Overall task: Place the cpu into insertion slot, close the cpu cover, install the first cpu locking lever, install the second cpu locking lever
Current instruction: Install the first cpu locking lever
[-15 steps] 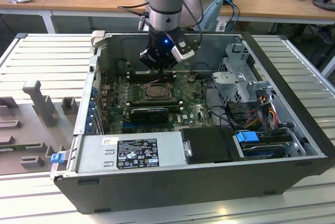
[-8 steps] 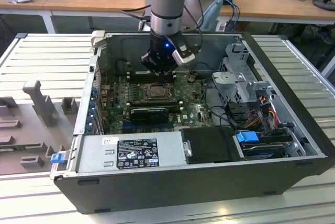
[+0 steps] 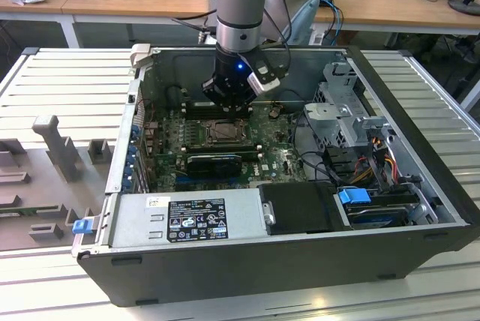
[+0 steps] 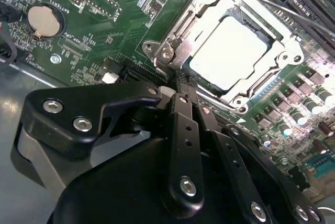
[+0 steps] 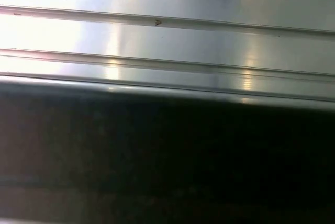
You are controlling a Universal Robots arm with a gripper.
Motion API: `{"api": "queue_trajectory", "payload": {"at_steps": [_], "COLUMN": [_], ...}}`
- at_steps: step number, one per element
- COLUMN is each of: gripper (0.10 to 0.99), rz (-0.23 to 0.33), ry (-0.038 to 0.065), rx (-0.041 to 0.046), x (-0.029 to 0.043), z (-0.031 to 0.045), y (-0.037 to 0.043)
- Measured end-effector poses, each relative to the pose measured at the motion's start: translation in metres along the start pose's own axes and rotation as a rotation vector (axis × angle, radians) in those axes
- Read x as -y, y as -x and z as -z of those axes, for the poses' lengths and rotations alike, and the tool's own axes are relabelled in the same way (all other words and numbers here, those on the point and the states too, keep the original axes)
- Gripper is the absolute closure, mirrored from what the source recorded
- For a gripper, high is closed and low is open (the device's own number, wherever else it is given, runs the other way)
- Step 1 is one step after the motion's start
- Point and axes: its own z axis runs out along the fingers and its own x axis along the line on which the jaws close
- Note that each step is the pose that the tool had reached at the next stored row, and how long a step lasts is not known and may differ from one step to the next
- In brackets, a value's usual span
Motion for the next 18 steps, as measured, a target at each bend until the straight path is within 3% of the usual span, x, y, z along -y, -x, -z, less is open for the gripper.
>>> {"api": "queue_trajectory", "payload": {"at_steps": [6,10,14,18], "gripper": [0.980,0.980,0.980,0.980], "rz": [0.000,0.000,0.000,0.000], "ry": [-0.006,-0.001,0.000,-0.001], "rx": [-0.0011,-0.0005,0.0001,0.0001], "x": [-0.0003,-0.0003,-0.0007,-0.0006], "z": [-0.0046,-0.0048,0.0116,0.0147], "y": [0.0001,0.0000,0.0001,0.0001]}}
